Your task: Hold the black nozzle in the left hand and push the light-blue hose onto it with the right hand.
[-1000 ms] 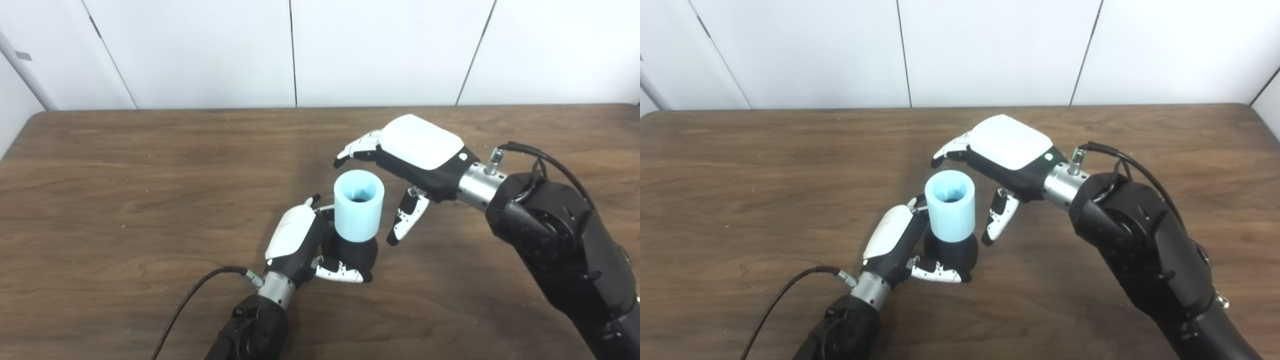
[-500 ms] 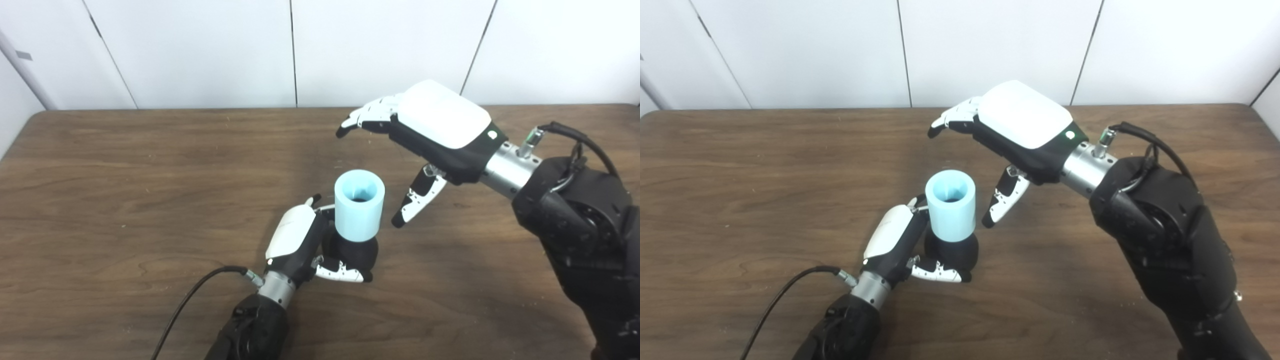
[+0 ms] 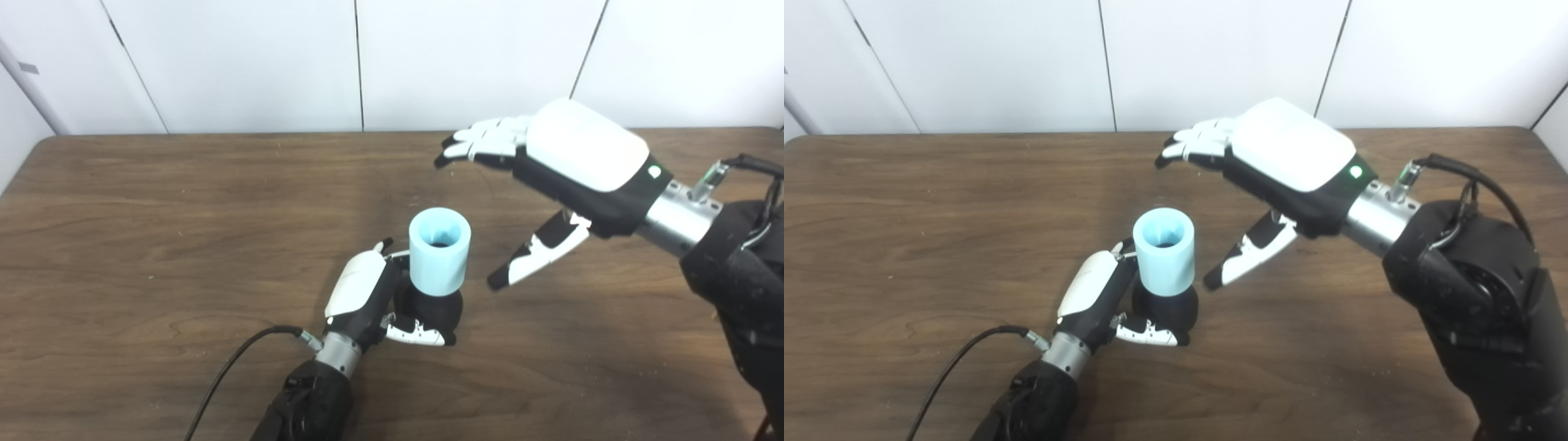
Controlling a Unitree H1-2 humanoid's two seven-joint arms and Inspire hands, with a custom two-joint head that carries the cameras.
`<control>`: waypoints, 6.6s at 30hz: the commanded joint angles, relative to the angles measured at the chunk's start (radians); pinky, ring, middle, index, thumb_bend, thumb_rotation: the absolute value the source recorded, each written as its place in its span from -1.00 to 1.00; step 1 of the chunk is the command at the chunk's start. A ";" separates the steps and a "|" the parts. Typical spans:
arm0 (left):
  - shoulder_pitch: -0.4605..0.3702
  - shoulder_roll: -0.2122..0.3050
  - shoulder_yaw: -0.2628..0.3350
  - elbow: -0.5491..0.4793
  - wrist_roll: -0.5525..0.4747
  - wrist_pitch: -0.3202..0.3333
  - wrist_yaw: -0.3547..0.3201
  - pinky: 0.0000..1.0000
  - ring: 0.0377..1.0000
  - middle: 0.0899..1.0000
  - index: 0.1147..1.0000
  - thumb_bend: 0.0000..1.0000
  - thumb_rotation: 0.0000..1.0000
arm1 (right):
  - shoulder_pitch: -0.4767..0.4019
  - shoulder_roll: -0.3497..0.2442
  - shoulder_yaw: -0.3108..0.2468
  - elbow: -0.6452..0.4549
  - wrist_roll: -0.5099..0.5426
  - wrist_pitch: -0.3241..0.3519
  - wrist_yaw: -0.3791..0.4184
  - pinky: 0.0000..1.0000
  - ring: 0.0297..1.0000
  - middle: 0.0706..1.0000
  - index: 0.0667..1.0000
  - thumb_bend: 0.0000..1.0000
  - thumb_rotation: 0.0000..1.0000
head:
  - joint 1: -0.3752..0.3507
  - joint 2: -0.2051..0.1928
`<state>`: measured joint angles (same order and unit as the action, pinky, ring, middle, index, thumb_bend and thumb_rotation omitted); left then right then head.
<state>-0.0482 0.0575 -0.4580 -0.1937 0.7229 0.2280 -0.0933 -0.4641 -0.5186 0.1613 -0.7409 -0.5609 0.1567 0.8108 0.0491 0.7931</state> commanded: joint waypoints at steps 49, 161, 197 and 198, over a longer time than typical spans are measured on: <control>0.023 0.025 -0.008 0.066 0.010 0.067 -0.067 1.00 0.40 -0.14 -0.12 0.04 -1.00 | 0.060 -0.051 0.074 0.008 0.083 -0.162 -0.040 1.00 1.00 1.00 1.00 0.51 1.00 | 0.004 0.005; 0.015 0.030 0.006 0.040 0.024 0.071 -0.093 1.00 0.43 -0.14 -0.12 0.04 -1.00 | 0.189 -0.051 0.149 0.095 0.014 -0.170 -0.055 1.00 1.00 1.00 0.93 0.46 1.00 | -0.015 0.041; 0.024 0.026 0.007 0.030 0.023 0.072 -0.091 1.00 0.43 -0.13 -0.13 0.04 -1.00 | 0.213 -0.055 0.179 0.120 0.007 -0.173 -0.085 1.00 1.00 0.99 0.92 0.44 1.00 | -0.011 0.049; 0.024 0.026 0.007 0.029 0.022 0.072 -0.092 1.00 0.43 -0.13 -0.13 0.04 -1.00 | 0.213 -0.054 0.180 0.122 0.006 -0.173 -0.086 1.00 1.00 0.99 0.92 0.44 1.00 | -0.012 0.049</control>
<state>-0.0554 0.0595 -0.4497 -0.2040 0.7293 0.2323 -0.1319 -0.2788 -0.5405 0.3098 -0.6513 -0.5424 -0.0111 0.6660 0.0368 0.8406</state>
